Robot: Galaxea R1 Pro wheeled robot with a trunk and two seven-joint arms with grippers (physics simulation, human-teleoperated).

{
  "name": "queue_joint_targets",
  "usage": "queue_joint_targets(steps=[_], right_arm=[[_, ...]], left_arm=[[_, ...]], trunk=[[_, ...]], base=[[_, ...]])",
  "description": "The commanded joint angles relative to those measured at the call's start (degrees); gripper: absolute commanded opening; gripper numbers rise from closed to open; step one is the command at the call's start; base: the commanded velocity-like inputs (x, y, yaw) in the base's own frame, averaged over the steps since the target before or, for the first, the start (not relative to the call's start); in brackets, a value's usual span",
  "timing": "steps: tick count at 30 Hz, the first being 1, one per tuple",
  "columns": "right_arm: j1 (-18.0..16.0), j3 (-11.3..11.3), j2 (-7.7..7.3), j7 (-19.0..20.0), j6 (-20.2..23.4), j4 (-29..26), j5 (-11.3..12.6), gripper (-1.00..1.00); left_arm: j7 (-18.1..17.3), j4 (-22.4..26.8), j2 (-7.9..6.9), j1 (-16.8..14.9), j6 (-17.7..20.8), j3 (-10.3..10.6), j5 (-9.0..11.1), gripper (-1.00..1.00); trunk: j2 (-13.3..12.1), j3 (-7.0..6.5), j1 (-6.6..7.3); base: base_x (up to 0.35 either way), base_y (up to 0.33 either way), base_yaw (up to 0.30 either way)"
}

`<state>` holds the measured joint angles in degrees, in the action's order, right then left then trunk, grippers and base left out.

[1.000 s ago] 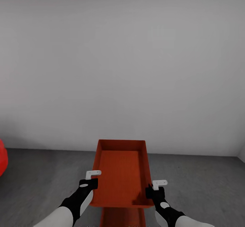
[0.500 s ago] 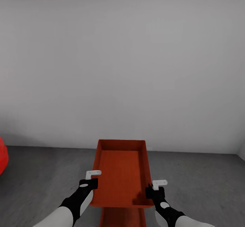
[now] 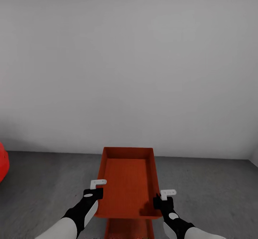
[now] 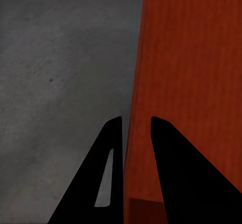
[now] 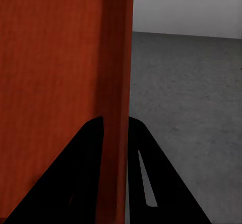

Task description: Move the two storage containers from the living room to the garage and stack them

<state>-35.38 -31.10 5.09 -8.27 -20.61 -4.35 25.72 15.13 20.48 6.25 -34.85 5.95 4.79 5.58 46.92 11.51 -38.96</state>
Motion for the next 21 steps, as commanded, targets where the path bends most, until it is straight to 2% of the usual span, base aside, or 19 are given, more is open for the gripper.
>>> queue_joint_targets(steps=[1,21], right_arm=[[-0.04,0.84,0.0,-0.52,-0.39,0.3,1.84,-1.0],[-0.04,0.78,0.0,-0.52,-0.32,0.31,1.88,-1.0]], left_arm=[[0.69,0.54,-0.01,-0.05,0.37,-0.22,-0.32,-1.0],[0.72,0.55,-0.01,-0.05,0.37,-0.22,0.13,-1.0]], trunk=[[0.07,0.18,-0.01],[0.07,2.0,-0.01]], base=[[0.0,0.0,0.0],[0.0,0.0,0.0]])
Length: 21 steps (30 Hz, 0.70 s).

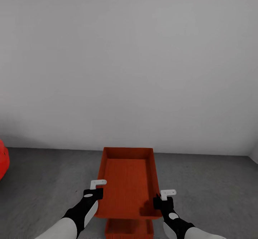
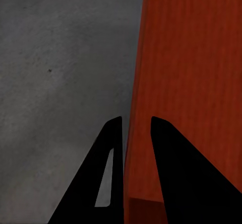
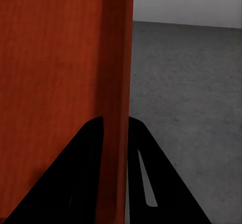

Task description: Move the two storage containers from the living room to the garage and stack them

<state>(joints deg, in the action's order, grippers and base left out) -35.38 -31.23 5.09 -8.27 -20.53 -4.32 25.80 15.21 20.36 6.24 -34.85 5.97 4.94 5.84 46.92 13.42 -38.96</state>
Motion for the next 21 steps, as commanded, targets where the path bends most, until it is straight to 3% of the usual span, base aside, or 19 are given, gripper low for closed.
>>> queue_joint_targets(steps=[1,21], right_arm=[[-0.04,0.91,0.01,-0.52,-0.41,0.27,1.79,-1.0],[-0.04,0.9,0.01,-0.52,-0.46,0.27,1.79,-1.0]], left_arm=[[0.66,0.69,0.0,-0.04,0.36,-0.37,-0.13,-1.0],[0.69,0.73,0.02,-0.04,0.36,-0.37,-0.16,-1.0]], trunk=[[0.07,0.18,-0.01],[0.07,1.99,-0.01]], base=[[0.0,0.0,0.0],[0.0,0.0,0.0]])
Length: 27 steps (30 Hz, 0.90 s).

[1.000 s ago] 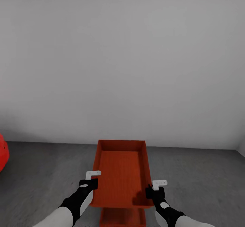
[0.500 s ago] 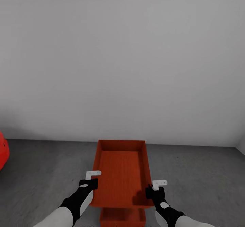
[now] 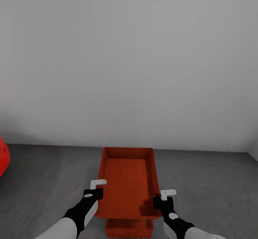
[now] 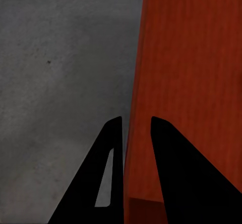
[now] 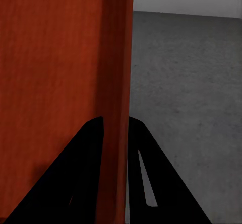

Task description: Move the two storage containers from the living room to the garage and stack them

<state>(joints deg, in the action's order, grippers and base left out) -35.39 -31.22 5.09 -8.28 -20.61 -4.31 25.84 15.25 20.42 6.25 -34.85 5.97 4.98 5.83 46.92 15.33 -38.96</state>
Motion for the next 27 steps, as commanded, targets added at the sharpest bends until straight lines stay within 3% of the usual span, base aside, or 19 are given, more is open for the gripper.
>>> queue_joint_targets(steps=[1,27], right_arm=[[-0.03,0.9,0.01,-0.51,-0.39,0.27,1.76,-1.0],[-0.03,0.9,0.01,-0.51,-0.39,0.27,1.76,-1.0]], left_arm=[[0.65,0.64,0.0,-0.04,0.36,-0.41,-0.24,-1.0],[0.66,0.69,-0.01,-0.04,0.36,-0.41,-0.12,-1.0]], trunk=[[0.07,0.17,-0.01],[0.07,2.53,-0.01]], base=[[0.0,0.0,0.0],[0.0,0.0,0.0]])
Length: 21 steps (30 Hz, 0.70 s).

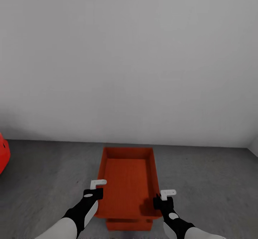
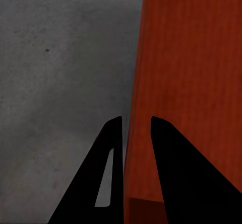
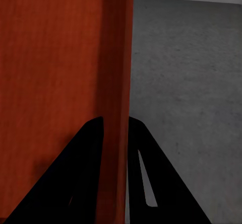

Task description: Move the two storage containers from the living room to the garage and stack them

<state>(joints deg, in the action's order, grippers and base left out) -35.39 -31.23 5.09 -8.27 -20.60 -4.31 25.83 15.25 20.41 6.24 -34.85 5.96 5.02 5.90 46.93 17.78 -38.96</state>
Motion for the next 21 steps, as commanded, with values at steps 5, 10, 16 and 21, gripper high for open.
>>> queue_joint_targets(steps=[5,10,16,21], right_arm=[[-0.03,0.91,0.01,-0.5,-0.4,0.27,1.77,-1.0],[-0.03,0.91,0.01,-0.51,-0.4,0.27,1.77,-1.0],[-0.03,0.91,0.01,-0.52,-0.4,0.27,1.75,-1.0],[-0.03,0.91,0.01,-0.52,-0.4,0.27,1.76,-1.0]], left_arm=[[0.65,0.76,0.0,-0.04,0.37,-0.45,-0.17,-1.0],[0.65,0.7,0.0,-0.04,0.37,-0.45,-0.18,-1.0],[0.65,0.57,0.0,-0.04,0.37,-0.45,-0.37,-1.0],[0.59,0.26,0.0,-0.04,0.37,-0.45,-0.46,-1.0]], trunk=[[0.06,0.53,-0.01],[0.06,0.99,-0.01],[0.06,1.53,-0.01],[0.06,1.82,-0.01]], base=[[0.0,0.0,0.0],[0.0,0.0,0.0],[0.038,0.0,0.0],[0.171,0.0,0.0]])
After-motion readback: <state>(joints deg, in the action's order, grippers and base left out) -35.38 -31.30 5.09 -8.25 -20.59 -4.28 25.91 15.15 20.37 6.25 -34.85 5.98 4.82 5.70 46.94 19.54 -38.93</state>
